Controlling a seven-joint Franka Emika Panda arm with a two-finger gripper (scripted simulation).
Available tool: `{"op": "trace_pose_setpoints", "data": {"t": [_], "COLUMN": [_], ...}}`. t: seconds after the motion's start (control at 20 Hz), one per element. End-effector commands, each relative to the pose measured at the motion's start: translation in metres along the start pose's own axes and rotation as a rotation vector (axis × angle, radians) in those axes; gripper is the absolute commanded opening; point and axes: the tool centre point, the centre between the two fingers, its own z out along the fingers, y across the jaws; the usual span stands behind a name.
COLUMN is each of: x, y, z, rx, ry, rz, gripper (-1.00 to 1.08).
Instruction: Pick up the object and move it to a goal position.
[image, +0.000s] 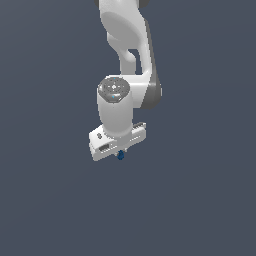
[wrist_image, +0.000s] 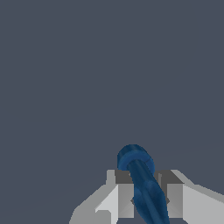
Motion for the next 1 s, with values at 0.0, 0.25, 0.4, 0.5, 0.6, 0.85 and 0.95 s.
{"op": "trace_pose_setpoints", "data": {"t": [0.0,0.25,0.4,0.5,0.6,0.85,0.95], "x": [-0.015,-0.042,-0.058,-0.068,-0.078,-0.099,-0.105], "y": [0.018,0.054,0.075,0.089,0.103,0.134,0.143], "z": [-0.023,-0.067,-0.093,-0.11,-0.127,-0.163,-0.174], "rx": [0.001,0.001,0.002,0.002,0.002,0.001,0.001], "ry": [0.001,0.001,0.001,0.001,0.001,0.001,0.001], "rz": [0.0,0.0,-0.001,-0.001,-0.001,-0.001,-0.001], "gripper": [-1.0,-1.0,-1.0,-1.0,-1.0,-1.0,-1.0]}}
